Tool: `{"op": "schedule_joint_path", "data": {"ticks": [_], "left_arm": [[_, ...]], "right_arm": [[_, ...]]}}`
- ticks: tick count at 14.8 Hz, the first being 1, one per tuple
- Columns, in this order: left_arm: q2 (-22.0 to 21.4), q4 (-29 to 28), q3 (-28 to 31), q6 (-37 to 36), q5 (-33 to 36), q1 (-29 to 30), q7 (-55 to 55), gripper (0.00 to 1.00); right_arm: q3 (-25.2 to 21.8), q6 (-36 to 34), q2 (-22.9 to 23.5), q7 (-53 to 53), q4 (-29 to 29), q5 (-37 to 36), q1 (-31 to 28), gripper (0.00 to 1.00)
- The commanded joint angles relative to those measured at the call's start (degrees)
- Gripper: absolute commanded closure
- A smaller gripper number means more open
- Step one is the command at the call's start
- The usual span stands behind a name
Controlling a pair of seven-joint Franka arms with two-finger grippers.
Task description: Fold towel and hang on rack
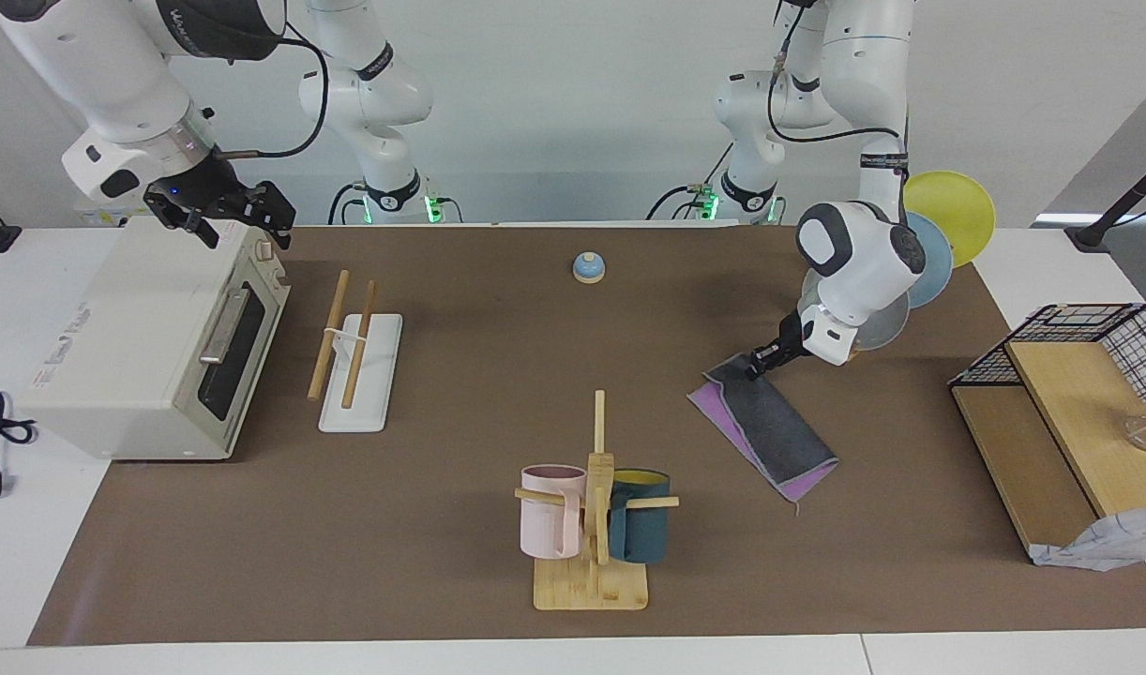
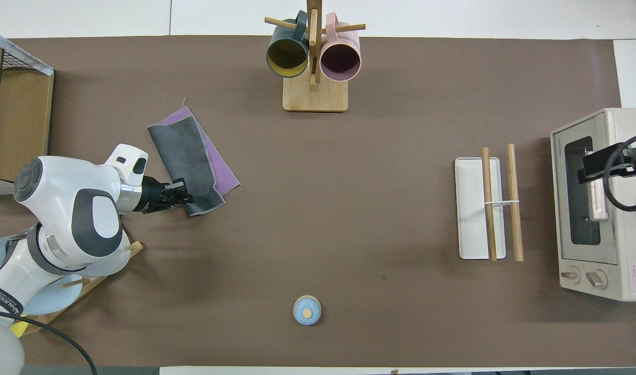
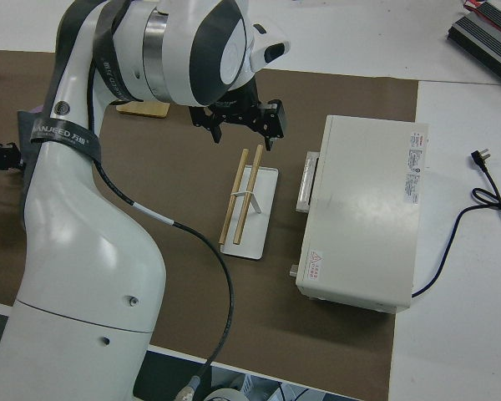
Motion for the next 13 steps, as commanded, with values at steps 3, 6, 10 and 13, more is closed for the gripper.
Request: {"op": "schedule_joint_path", "data": {"ticks": [3, 6, 10, 13], "left_arm": [[-1.15, 8.22, 0.71, -10.28, -1.18, 0.36, -9.64, 1.00], [-2.56, 12.97, 0.19, -13.27, -0.48, -0.69, -26.66, 1.00], [-2.83, 22.28, -0.16, -19.78, 3.47, -4.38, -49.33, 1.00], [-4.75, 25.64, -2.96, -20.50, 3.92, -6.84, -67.18, 1.00]], "right_arm": [[0.18, 0.46, -1.73, -1.33, -2.04, 0.81, -0.93, 0.00], [0.18, 0.54, -1.73, -0.98, -2.05, 0.98, -0.93, 0.00], [-0.26, 5.45, -3.05, 11.45, -6.17, 12.03, -3.04, 0.00], [-0.08, 11.07, -4.54, 23.60, -10.20, 17.39, -2.51, 0.00]]}}
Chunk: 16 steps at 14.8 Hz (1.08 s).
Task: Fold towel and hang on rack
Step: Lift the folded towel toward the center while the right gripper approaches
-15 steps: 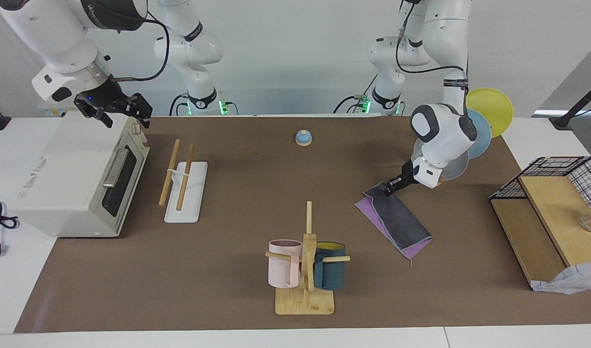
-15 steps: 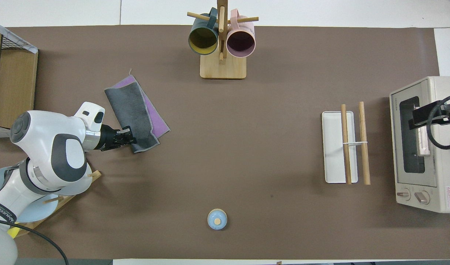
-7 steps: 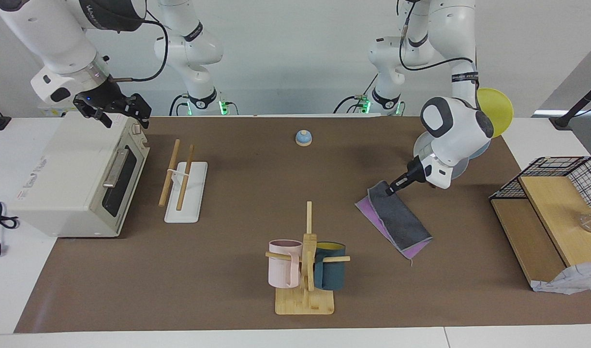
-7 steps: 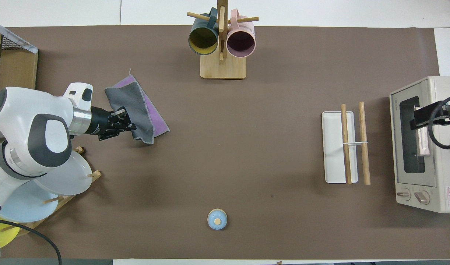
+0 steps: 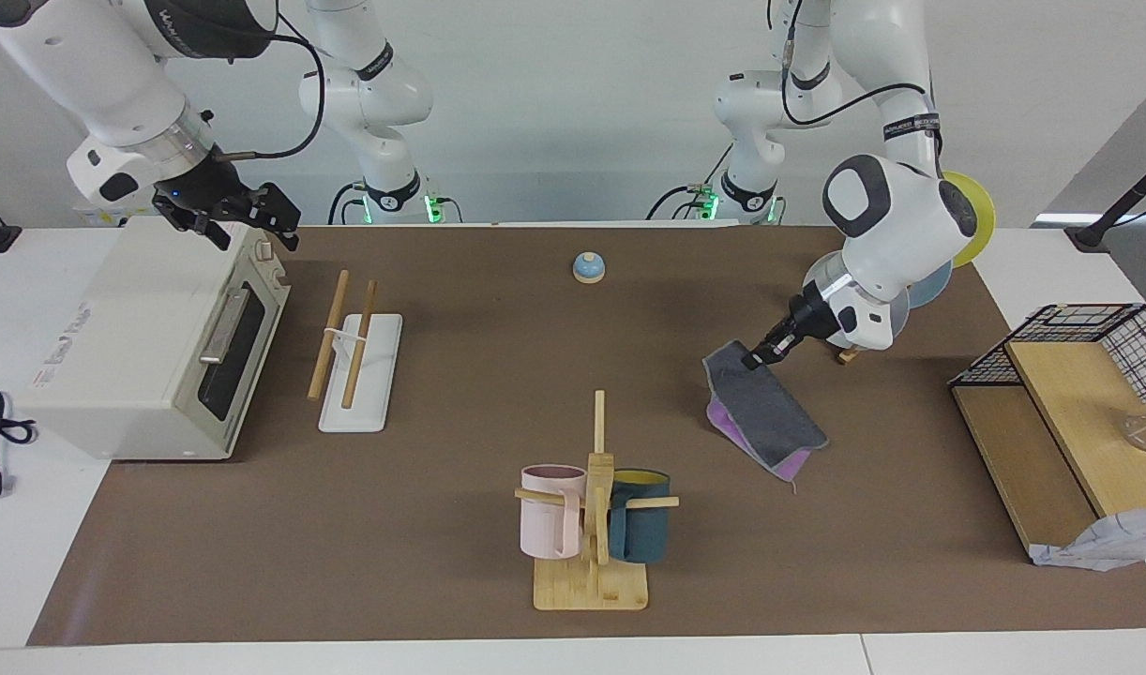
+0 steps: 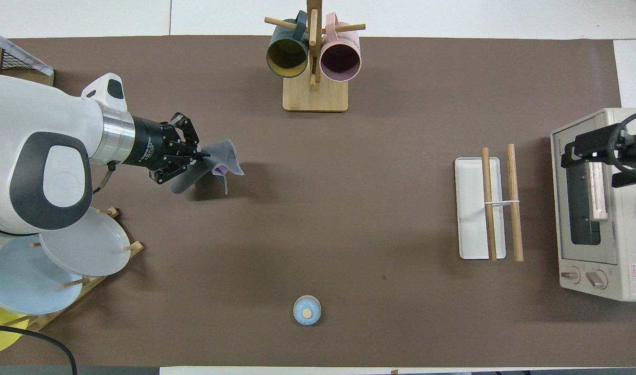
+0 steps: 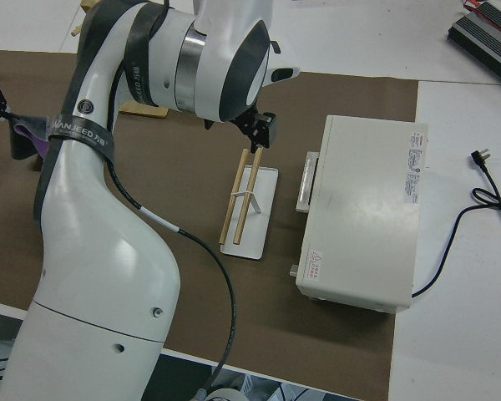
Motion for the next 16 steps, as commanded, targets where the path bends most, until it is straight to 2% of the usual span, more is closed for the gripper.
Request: {"op": "schedule_joint_path", "data": {"ticks": [1, 3, 8, 12, 14, 16], "left_arm": [[-2.44, 1.94, -2.36, -0.96, 1.37, -1.92, -17.12, 1.00], [-4.03, 3.17, -4.64, -0.70, 1.38, -2.71, -26.03, 1.00], [-4.21, 5.19, -11.07, 0.96, 1.46, -6.04, -46.77, 1.00], [-4.12, 5.02, -11.16, 8.60, 4.45, -12.71, -61.28, 1.00], [-4.03, 5.02, -11.16, 12.04, 4.54, -14.22, -65.16, 1.00], [-4.03, 4.84, -11.16, 12.40, 4.45, -16.24, -66.84, 1.00]], "right_arm": [[0.54, 5.26, -3.33, 11.16, -5.83, 8.54, -0.31, 0.00], [0.63, 5.71, -3.51, 21.71, -5.92, 13.57, -0.22, 0.00], [0.72, 7.90, -5.35, 45.97, -9.79, 26.41, -0.22, 0.00], [0.98, 18.51, -7.02, 57.15, -14.96, 30.73, 5.82, 0.00], [0.98, 21.87, -9.21, 58.31, -19.43, 30.73, 9.26, 0.00], [0.98, 24.33, -12.11, 58.32, -25.49, 30.82, 10.93, 0.00]]}}
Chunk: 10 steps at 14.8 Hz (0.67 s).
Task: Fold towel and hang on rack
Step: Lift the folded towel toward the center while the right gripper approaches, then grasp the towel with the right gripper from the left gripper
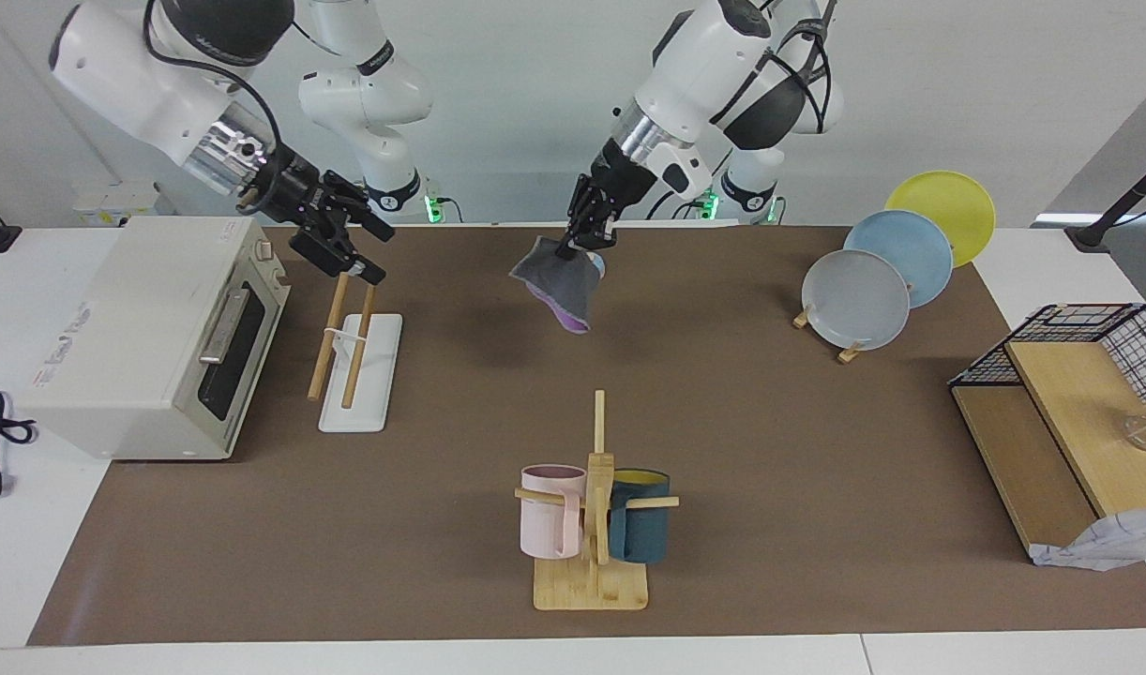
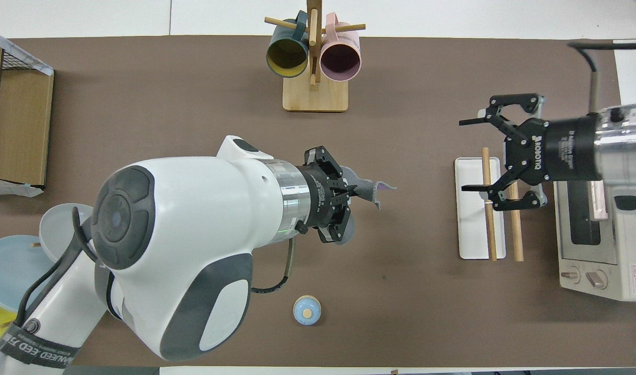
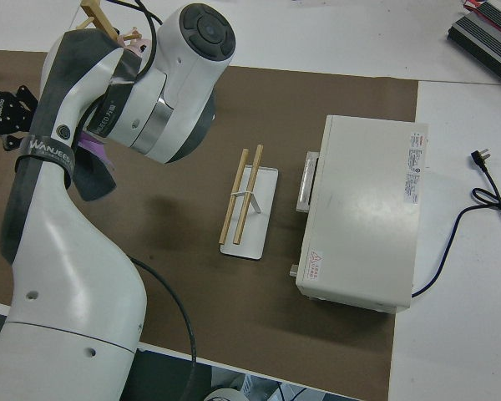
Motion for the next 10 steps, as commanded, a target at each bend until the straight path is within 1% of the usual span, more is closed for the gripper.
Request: {"op": "schedule_joint_path", "data": {"ticks": [1, 3, 7, 10], "left_arm": [[0.03, 0.05, 0.61, 1.21, 1.06, -1.96, -3.68, 1.00], [0.03, -0.22, 0.61, 1.91, 1.06, -3.44, -4.39, 1.00], [0.03, -0.39, 0.53, 3.49, 2.73, -3.54, -7.81, 1.00], [0.03, -0.39, 0.61, 3.67, 2.91, -4.15, -8.52, 1.00]], "right_arm": [[0.00, 3.97, -6.10, 0.05, -10.22, 1.33, 2.06, 0.00], [0.00, 6.33, -7.34, 0.13, -12.61, 1.33, 3.91, 0.00], [0.00, 11.87, -8.39, 0.48, -15.86, 1.86, 8.92, 0.00], [0.00, 13.73, -8.31, 0.48, -16.22, 2.21, 10.69, 0.00]]}}
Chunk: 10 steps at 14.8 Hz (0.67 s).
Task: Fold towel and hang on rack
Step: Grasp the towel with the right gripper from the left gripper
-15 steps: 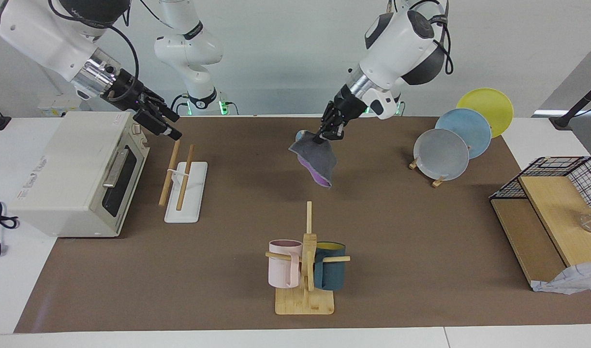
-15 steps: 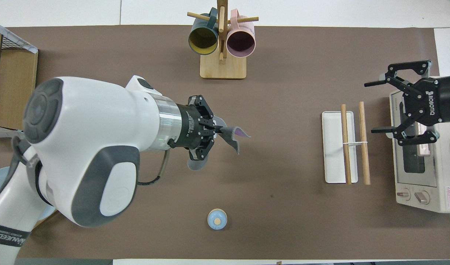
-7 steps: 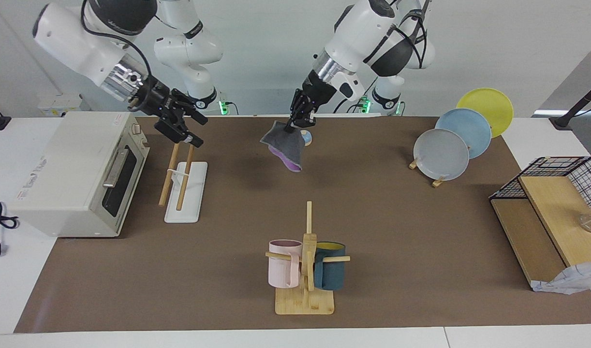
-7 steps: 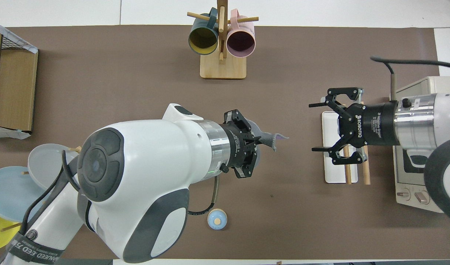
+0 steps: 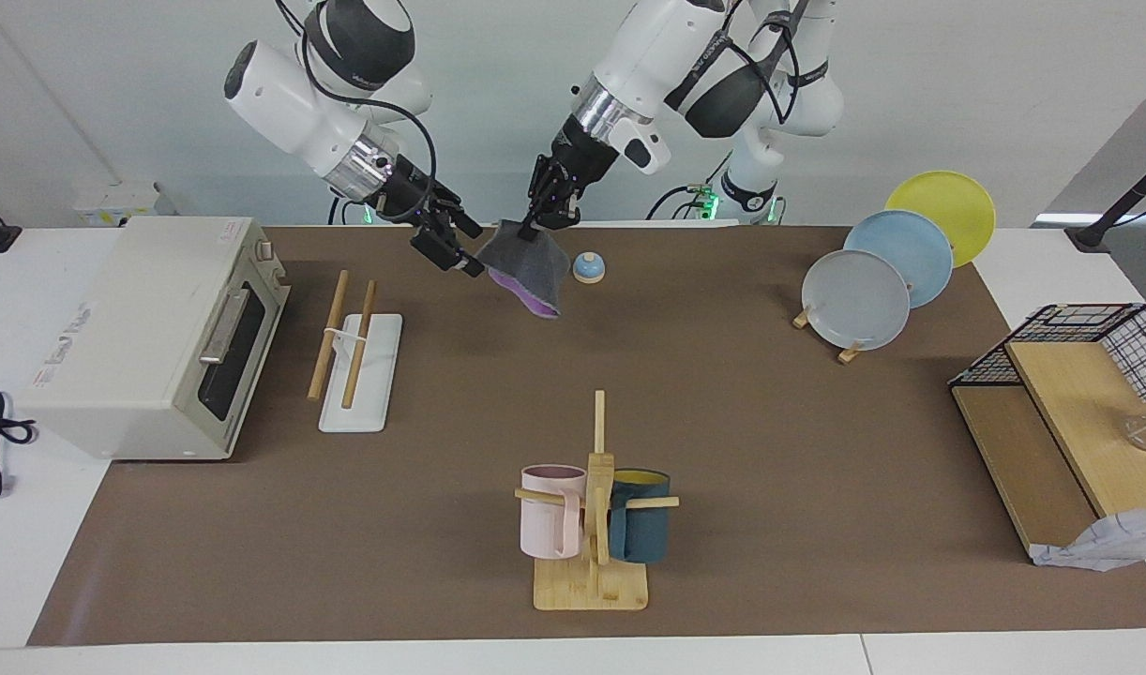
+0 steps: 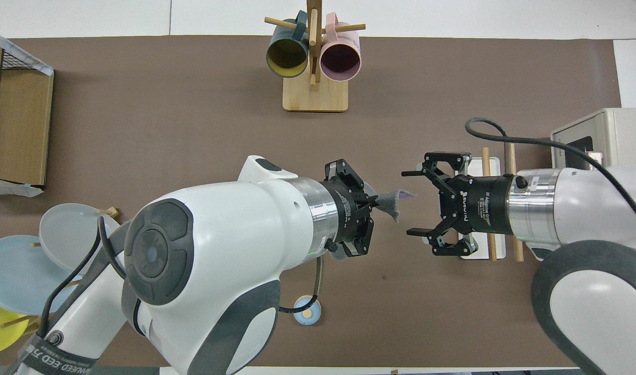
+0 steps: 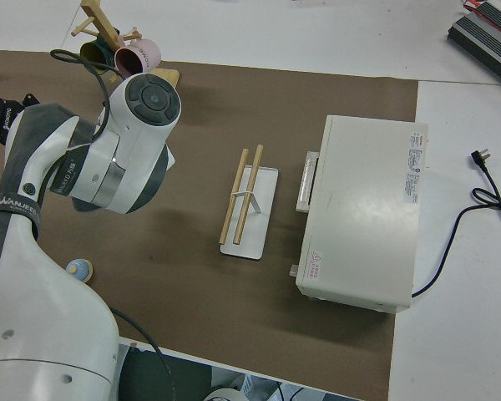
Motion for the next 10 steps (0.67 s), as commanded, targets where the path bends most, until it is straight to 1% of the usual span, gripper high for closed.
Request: {"op": "schedule_joint_path", "data": {"ticks": [1, 4, 7, 9, 10], "left_arm": [[-0.04, -0.34, 0.62, 1.24, 1.24, -1.13, -2.19, 1.00], [-0.04, -0.34, 0.62, 1.24, 1.24, -1.13, -2.45, 1.00], [-0.13, -0.43, 0.62, 1.24, 1.32, -1.22, -3.24, 1.00], [-0.13, -0.43, 0.62, 1.24, 1.41, -1.31, -3.42, 1.00], [-0.13, -0.43, 0.62, 1.24, 1.41, -1.31, -3.51, 1.00]], "right_arm": [[-0.08, 1.84, -1.67, 0.26, -2.37, 1.30, 0.73, 0.00], [-0.08, 3.42, -1.15, 0.17, -2.82, 1.30, 2.40, 0.00], [0.00, 10.26, 2.53, -0.01, -2.55, 2.08, 5.56, 0.00], [0.00, 13.08, 4.12, -0.53, -2.12, 3.40, 7.06, 0.02], [-0.08, 13.18, 4.48, -0.79, -1.77, 3.41, 7.07, 0.16]]}}
